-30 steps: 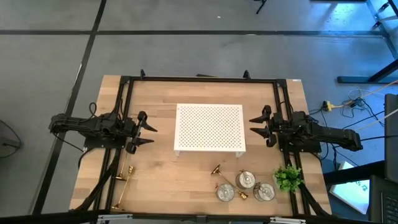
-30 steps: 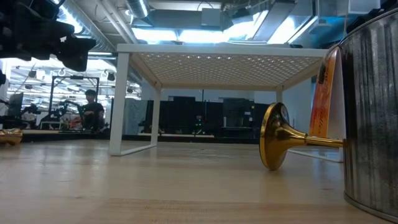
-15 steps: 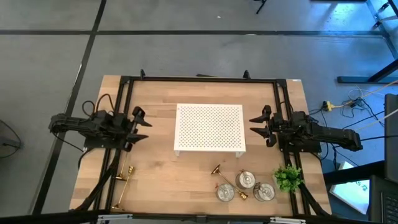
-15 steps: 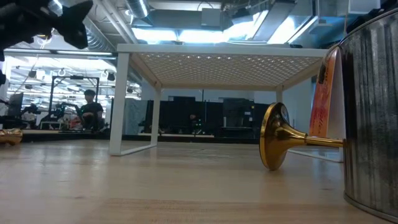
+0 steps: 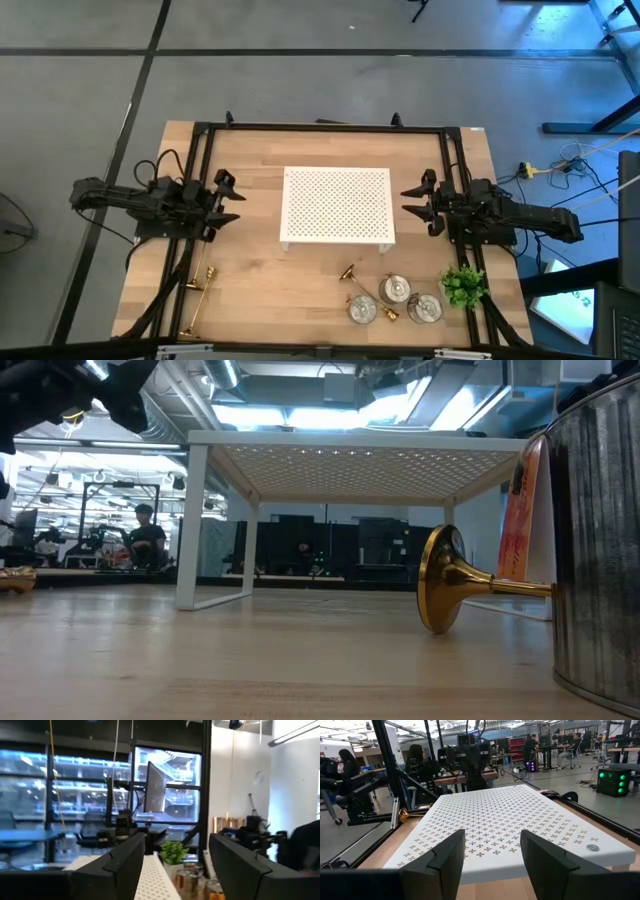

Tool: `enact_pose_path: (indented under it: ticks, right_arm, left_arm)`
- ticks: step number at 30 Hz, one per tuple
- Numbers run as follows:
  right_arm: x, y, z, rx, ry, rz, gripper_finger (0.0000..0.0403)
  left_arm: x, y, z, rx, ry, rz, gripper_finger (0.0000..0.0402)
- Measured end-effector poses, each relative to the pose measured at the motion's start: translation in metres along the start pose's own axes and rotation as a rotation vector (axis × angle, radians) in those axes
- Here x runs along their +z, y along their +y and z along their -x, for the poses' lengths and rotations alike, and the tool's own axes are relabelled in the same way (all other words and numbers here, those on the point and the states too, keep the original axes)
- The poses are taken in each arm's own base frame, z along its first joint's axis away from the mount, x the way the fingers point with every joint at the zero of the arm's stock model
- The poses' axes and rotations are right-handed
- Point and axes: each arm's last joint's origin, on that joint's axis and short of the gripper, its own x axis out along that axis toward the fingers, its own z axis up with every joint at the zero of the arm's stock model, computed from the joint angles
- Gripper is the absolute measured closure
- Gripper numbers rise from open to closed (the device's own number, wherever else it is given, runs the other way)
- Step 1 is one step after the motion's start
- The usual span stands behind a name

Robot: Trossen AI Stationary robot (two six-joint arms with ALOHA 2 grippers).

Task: Pick & Place candle stick holders
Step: Put the right silver scented candle on the shelf

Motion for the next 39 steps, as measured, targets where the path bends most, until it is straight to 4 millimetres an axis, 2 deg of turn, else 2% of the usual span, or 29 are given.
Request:
enact_pose_path:
  ticks: [4,7,12,16,20,24,28,33,39]
  right_arm:
    - [0.000,0.000,0.000,0.000,0.000,0.000,0.0208]
    - [0.000,0.000,0.000,0.000,0.000,0.000,0.0208]
    - [0.000,0.000,0.000,0.001,0.000,0.000,0.0208]
    - [0.000,0.000,0.000,0.004,0.001,0.000,0.0208]
    - [0.000,0.000,0.000,0.004,0.001,0.000,0.0208]
    - [0.000,0.000,0.000,0.004,0.001,0.000,0.0208]
    - [0.000,0.000,0.000,0.003,0.001,0.000,0.0208]
    - [0.000,0.000,0.000,0.003,0.001,0.000,0.0208]
    - [0.000,0.000,0.000,0.003,0.001,0.000,0.0208]
  left_arm:
    - [0.005,0.000,-0.002,0.009,-0.060,-0.075,0.0184]
    - [0.018,-0.001,-0.002,0.003,-0.204,-0.160,0.0184]
    - [0.038,-0.007,0.001,-0.103,-0.457,-0.396,0.0184]
    - [0.035,-0.011,-0.007,-0.240,-0.462,-0.567,0.0184]
    - [0.036,-0.013,-0.027,-0.357,-0.436,-0.677,0.0184]
    - [0.058,-0.011,-0.060,-0.339,-0.443,-0.651,0.0184]
    - [0.070,-0.003,-0.099,-0.273,-0.305,-0.547,0.0184]
    - [0.071,0.015,-0.137,-0.204,-0.093,-0.513,0.0184]
    - [0.070,0.033,-0.155,-0.178,-0.012,-0.477,0.0184]
